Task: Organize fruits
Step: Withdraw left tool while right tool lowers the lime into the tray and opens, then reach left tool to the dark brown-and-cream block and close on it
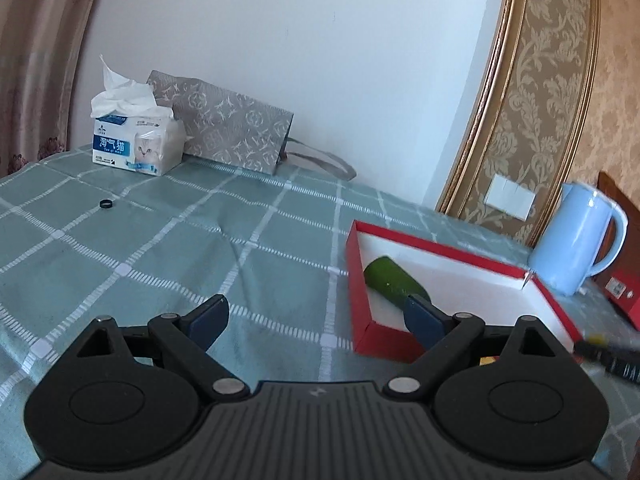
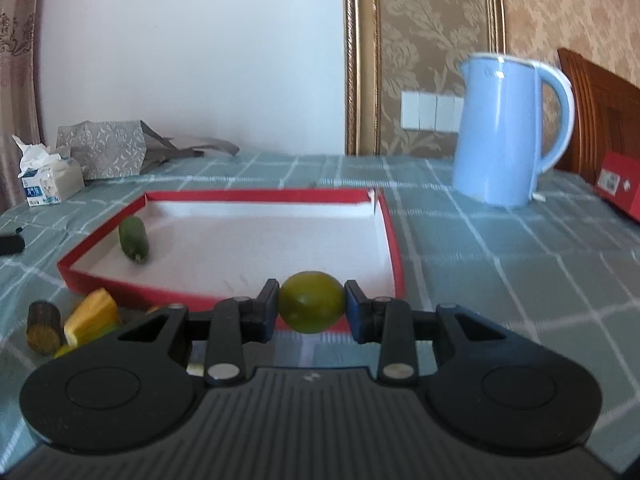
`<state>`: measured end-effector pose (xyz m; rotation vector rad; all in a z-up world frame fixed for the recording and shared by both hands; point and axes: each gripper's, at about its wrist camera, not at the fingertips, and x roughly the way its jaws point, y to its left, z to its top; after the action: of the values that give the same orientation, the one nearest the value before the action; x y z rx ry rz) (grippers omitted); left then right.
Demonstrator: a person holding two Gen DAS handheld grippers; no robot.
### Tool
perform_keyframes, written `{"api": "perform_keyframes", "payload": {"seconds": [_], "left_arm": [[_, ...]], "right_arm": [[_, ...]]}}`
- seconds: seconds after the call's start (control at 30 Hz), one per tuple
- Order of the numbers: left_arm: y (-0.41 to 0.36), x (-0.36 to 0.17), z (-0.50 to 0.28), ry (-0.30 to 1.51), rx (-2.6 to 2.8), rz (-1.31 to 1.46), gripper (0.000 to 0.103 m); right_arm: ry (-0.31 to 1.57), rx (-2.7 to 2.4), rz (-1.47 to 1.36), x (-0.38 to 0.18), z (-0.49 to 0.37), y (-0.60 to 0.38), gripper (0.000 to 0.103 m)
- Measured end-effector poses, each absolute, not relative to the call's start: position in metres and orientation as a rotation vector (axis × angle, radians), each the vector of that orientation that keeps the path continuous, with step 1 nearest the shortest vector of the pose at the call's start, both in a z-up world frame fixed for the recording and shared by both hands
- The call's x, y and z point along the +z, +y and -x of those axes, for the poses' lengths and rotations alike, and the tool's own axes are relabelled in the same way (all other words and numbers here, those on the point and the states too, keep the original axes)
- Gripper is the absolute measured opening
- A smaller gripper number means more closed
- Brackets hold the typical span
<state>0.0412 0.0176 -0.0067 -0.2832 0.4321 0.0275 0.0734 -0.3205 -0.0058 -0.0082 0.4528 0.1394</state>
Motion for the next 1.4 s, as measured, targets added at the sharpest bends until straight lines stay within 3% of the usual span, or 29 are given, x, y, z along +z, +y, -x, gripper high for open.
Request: {"api": "perform_keyframes", "payload": {"seconds": [0.2, 0.4, 0.47, 0.53, 0.7, 0.93, 1.4], "left_arm": [[0.002, -0.011, -0.045, 0.474, 0.021, 0.191, 0.095], [-0.004, -0.014, -0.049, 0.497, 0.003, 0.156, 0.095], [-0.002, -0.014, -0.049, 0.495, 0.001, 0.162, 0.095], [0.000, -0.013, -0.048, 0.493, -0.004, 0.174, 0.095], [0.000, -0.012, -0.045, 0.474, -0.006, 0.178, 0.095], [-0.024, -0.014, -0.035, 0.447, -0.037, 0.020, 0.095], [-0.039, -0.021, -0.040, 0.512, -0.159, -0.058, 0.095]], "right_arm": [[0.438, 0.110, 0.030, 0.000, -0.110, -0.312, 0.033], [0.550, 0.105, -0.038, -0.021, -0.147, -0.324, 0.033], [0.563, 0.092, -0.066, -0.025, -0.149, -0.330, 0.046], [0.517, 0.095, -0.078, -0.025, -0.145, -0.335, 0.076], [0.433, 0.106, -0.055, -0.021, -0.126, -0.328, 0.102], [0.278, 0.055, -0.044, -0.005, -0.098, -0.333, 0.103], [0.341, 0.184, -0.163, -0.005, -0.077, -0.342, 0.103]]}}
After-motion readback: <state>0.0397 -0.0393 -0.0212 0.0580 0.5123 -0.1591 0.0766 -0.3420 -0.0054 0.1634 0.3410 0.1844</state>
